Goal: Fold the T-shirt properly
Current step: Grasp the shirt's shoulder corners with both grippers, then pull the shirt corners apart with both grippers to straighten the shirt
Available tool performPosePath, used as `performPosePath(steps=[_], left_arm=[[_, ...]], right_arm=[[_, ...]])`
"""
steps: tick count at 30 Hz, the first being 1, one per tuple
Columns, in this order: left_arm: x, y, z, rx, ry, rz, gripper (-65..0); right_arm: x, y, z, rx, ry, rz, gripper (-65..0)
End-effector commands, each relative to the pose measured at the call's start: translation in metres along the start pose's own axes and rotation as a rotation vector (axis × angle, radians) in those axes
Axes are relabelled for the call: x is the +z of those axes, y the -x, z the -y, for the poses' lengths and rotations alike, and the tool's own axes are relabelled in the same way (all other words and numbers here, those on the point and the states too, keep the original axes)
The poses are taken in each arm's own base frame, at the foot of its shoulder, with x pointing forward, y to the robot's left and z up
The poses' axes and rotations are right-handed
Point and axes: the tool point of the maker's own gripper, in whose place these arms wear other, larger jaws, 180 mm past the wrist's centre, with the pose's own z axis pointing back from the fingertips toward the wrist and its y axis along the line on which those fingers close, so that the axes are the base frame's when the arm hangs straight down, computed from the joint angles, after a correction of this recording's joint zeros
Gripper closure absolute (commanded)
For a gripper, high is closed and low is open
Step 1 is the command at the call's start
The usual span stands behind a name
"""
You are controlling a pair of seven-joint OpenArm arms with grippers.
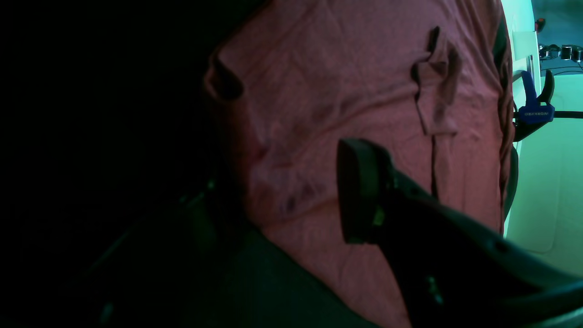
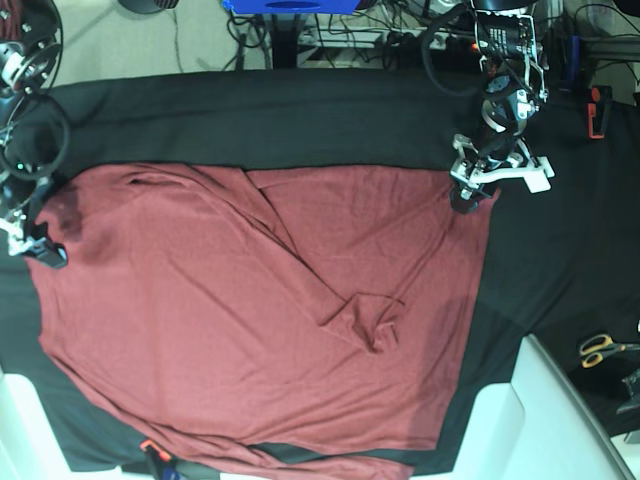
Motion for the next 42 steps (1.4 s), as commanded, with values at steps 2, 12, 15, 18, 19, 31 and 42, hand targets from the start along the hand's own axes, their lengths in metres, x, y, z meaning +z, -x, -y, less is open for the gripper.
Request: performPosePath(steps=[2,12,15,18,19,31,42], left_arm=[[0.001,-0.005,0.005,-0.007,0.017,0.011,-30.6],[-0.001,-0.006,0.01,-0.003,0.026,0.015,0.0],[-0.001,-0.007,0.01,-0.004,0.027,0.016,0.0],[-0.001,-0.007,0.01,-0.004,0.028,0.017,0.0],[-0.001,-0.008,0.012,-0.006,0.031,0.02,0.0],[0.016,-0.016,0.033,-0.041,0.083,-0.033,0.0],[0.042,-0.026,0.031,-0.077,0.08,0.007,0.0]], right_arm=[[-0.001,0.006,0.006,0.012,0.046,-0.041,-49.1],[0.006,0.008,0.017,0.01,0.068,-0.047,-13.8],[0.006,0.009,0.019,0.008,0.071,-0.049,-2.1],[0.007,0.01,0.02,0.007,0.074,-0.05,-0.6],[0.007,0.009,0.02,0.008,0.075,-0.049,-0.6],[0.039,0.005,0.049,0.035,0.145,-0.064,-0.6],[0.072,-0.002,0.048,0.06,0.135,-0.061,-0.6]])
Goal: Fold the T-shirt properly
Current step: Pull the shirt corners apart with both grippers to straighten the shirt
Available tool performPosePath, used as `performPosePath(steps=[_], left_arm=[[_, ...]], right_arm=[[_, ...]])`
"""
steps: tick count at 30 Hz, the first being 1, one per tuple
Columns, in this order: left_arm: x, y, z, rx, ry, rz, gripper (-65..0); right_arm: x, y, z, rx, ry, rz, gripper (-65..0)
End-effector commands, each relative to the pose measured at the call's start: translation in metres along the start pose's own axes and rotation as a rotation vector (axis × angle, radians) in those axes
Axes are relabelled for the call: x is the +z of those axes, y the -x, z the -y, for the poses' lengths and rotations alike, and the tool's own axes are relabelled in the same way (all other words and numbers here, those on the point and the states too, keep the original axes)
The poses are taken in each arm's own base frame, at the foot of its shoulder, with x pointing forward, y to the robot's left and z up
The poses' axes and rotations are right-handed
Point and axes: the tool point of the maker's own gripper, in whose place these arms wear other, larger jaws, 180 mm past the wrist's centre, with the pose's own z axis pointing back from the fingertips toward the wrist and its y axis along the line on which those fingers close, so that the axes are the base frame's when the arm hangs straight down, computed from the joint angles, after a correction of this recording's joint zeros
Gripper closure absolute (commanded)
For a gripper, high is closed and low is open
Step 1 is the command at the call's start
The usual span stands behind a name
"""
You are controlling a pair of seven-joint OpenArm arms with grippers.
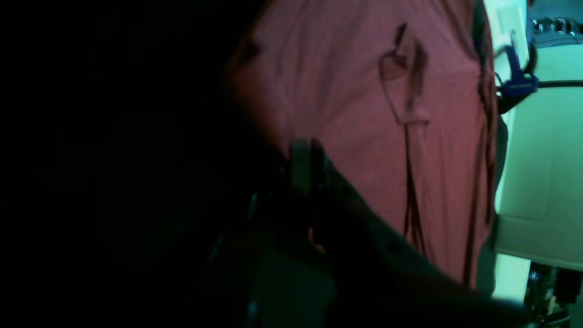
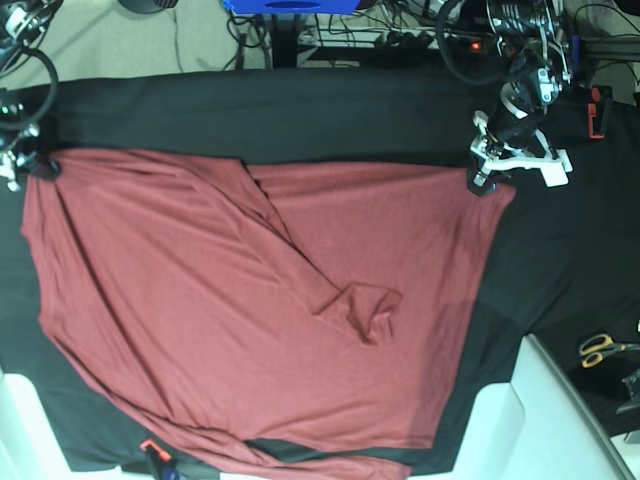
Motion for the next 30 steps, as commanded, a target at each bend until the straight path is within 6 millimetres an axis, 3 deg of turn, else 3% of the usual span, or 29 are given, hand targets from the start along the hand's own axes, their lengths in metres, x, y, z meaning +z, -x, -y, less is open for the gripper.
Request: performPosePath(steps=[1,6,14,20,23,30], left_arm=[[0.003,-0.012,0.008,-0.016,0.028,0.034,0.0],[0.016,-0.015,0.012,-0.045,0.035,0.046,0.0],[0.042,-0.011,0.012,-0.095,0.028,0.044,0.0],[0.071,-0.022,-0.002,-0.121,-0.024,0.08,0.0],[0.074,-0.024,-0.006,-0.125,-0.034,0.084,0.0],[0.066,-0.028,0.003,-0.128,-0.011,0.089,0.0]], right_arm=[[0.009,-0.02,-0.012,0.035,-0.023,0.041,-0.6],[0.026,-0.016,-0.012,0.068,-0.018,0.026,-0.6],[0.055,-0.007,0.006,-0.006,0.034,0.037,-0.6],[0.073,0.003,0.001,0.033,0.046,0.016,-0.6],[0.07,0.002,-0.002,-0.026,0.051,0.014,-0.6],[0.047,-0.007,-0.035,-0.174,0.008,0.002,-0.6]])
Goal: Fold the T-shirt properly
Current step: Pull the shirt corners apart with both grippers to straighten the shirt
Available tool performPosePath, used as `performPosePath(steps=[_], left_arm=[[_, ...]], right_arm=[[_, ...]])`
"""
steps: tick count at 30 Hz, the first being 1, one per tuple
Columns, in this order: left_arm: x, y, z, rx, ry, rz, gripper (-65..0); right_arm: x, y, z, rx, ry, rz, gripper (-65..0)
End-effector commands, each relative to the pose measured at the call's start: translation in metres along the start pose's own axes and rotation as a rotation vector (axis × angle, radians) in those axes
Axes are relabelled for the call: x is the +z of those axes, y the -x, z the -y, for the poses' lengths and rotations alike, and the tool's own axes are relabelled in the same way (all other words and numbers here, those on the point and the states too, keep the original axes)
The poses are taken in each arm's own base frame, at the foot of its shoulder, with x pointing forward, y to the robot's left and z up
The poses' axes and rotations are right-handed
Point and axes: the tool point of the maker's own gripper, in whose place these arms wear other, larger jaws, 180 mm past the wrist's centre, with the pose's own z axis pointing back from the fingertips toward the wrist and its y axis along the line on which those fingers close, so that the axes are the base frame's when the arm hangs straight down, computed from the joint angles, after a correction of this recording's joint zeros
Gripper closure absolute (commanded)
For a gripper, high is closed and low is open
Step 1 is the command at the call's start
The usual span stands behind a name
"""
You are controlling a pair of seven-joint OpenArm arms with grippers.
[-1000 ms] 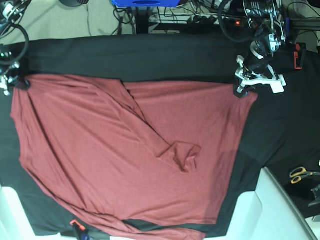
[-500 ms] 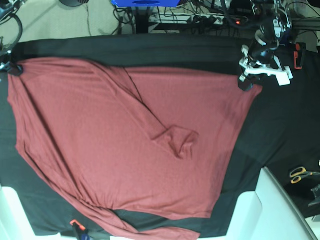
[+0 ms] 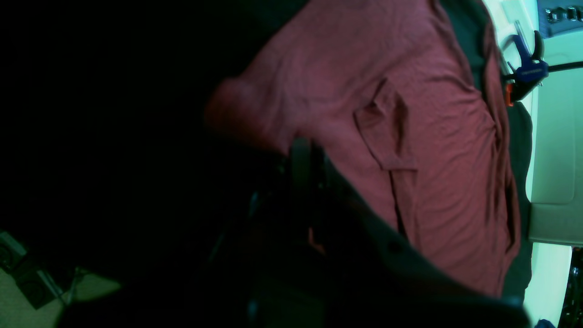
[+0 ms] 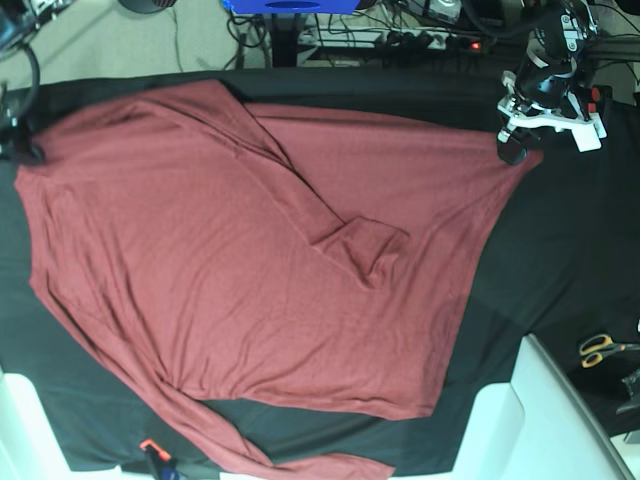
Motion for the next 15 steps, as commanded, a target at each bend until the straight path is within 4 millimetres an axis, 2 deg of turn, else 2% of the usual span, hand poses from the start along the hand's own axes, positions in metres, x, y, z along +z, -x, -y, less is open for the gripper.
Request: performPosePath(steps=[1,6,10,15], left_arm=[[0.0,-0.009,0.007,-0.012,0.025,0.017,0.0],[-0.013,-0.009,0.023,-0.016,0.067,-0.039,0.0],[-0.021,-0.017,0.036,-0.012,0.095,-0.023,0.0],[-0.033,-0.027,0.03,0.071,0.034,-0.002,0.0]], right_arm=[[0.006,-0.012,-0.012,0.012,-0.017,0.026,-0.6],[-0.006,-0.007,-0.027,-0.031,-0.04,0.005,-0.6],[-0.01,-0.008,-0.036,-0.043,-0.059,0.004,-0.6],[-0.025,-0.006,-0.042,-0.136,-0.079,-0.038,-0.6]])
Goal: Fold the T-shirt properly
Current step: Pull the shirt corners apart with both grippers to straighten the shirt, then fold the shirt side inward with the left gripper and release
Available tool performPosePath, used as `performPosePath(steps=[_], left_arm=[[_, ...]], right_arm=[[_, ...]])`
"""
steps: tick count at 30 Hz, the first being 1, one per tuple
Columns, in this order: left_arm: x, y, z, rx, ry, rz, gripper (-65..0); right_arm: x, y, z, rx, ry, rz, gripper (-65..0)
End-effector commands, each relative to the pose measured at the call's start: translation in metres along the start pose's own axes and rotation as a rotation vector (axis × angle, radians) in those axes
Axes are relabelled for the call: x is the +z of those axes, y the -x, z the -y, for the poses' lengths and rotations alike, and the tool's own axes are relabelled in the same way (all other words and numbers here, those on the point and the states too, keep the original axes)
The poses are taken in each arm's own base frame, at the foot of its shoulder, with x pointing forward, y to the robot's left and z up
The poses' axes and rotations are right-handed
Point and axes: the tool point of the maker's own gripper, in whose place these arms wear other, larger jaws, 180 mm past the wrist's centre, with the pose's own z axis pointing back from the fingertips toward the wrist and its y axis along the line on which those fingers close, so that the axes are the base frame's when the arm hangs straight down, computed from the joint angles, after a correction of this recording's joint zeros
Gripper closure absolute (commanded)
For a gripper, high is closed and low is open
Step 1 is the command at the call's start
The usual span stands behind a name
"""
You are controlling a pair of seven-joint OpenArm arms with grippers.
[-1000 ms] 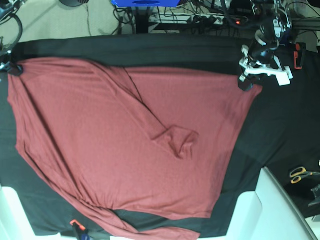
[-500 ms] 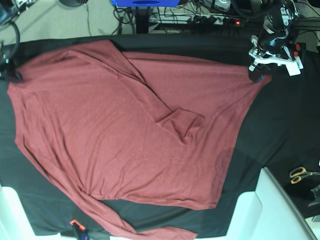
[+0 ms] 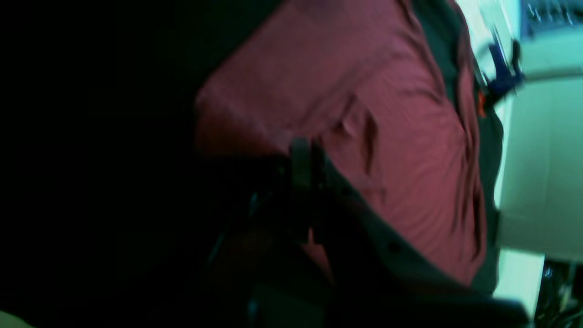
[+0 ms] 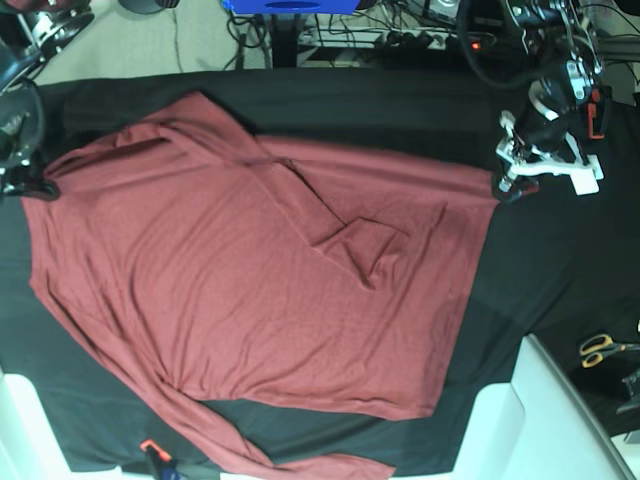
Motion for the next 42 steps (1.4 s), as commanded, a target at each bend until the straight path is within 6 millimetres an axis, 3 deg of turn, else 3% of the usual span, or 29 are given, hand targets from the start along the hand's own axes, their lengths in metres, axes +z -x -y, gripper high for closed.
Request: performPosePath(steps=[1,27,37,42], left_arm=[[-0.001,-0.01,0.005,0.0,0.017,0.029,0.0],[-0.057,-0.017,0.023,0.082,0.061,0.003,0.0],[-0.074,-0.025,0.032,0.11,0.079,0.005,0.0],[-0.084,-0.026,0.034,0.134,0.081,-0.001,0.0]], right_arm=[[0.004,-0.007,-0.018,0.018,-0.041,0.004,-0.6],[-0.027,-0.031,-0.034,0.015,-0.009,0.06,-0.6],[-0.039,-0.035,-0.059,0.027,-0.041,0.071,-0.6],[-0.048,-0.035,-0.057,0.046,-0.01,0.088,-0.6]])
